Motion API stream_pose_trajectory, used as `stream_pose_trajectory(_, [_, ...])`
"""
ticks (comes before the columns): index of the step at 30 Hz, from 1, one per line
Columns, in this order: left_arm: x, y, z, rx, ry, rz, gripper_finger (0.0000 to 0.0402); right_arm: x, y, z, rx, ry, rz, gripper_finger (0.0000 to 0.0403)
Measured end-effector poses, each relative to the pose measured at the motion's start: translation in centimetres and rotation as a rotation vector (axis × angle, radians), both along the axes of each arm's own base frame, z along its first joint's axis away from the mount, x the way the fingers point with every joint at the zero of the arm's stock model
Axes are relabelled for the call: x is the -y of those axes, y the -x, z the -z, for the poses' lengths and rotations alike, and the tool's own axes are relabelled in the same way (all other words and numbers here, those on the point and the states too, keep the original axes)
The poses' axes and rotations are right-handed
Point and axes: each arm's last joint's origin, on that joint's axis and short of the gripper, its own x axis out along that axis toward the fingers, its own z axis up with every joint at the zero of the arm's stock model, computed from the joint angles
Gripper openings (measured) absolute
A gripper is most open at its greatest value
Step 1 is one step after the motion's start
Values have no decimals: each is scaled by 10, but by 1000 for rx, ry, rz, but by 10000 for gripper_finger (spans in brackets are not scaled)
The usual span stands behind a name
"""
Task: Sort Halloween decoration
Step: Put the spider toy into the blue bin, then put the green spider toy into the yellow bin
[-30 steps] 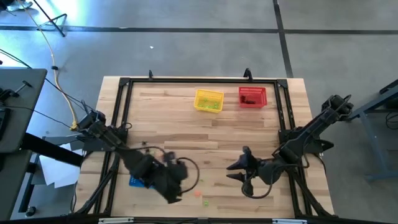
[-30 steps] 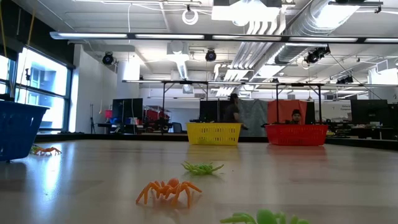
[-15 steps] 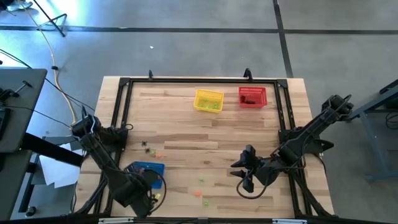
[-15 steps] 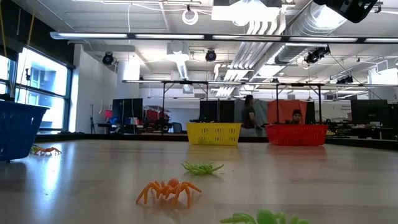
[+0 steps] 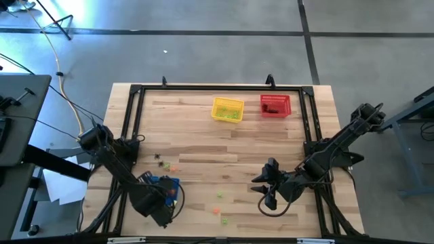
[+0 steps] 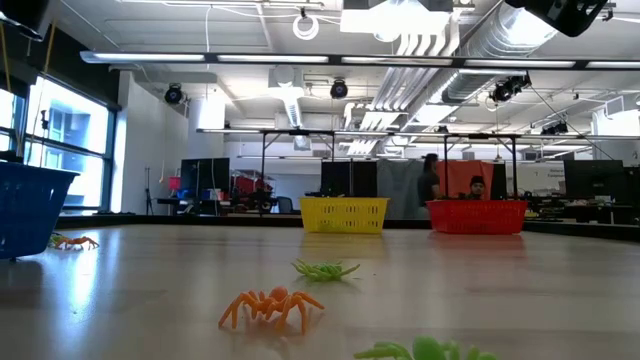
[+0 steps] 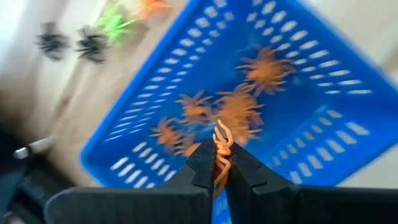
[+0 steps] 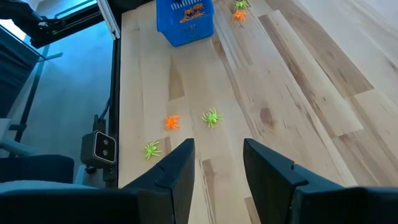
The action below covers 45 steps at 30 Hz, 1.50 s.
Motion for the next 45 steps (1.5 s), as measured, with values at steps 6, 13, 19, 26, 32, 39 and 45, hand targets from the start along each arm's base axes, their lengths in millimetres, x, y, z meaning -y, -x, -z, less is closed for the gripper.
stream_pose_trajectory(6, [3, -6, 1, 48, 41, 12, 38, 0, 0, 0, -2, -1, -2, 133])
stream_pose_trajectory(13, [3, -6, 1, 34, 47, 38, 92, 0, 0, 0, -5, -5, -8, 133])
stream_pose_trajectory(19, [-2, -17, -5, 47, 61, 2, 119, -1, 0, 1, -18, -53, 9, 133])
stream_pose_trajectory(26, [4, -59, -64, 328, 73, 173, 121, -2, -7, 11, -55, -98, 67, 133])
stream_pose_trajectory(32, [19, -91, -99, 700, 45, 373, 122, -9, -40, 55, -110, -3, 58, 133])
stream_pose_trajectory(39, [27, -102, -110, 857, 34, 437, 122, -11, -84, 93, -41, 29, -118, 133])
stream_pose_trajectory(45, [27, -102, -111, 865, 25, 456, 122, -5, -106, 123, -26, 45, -225, 133])
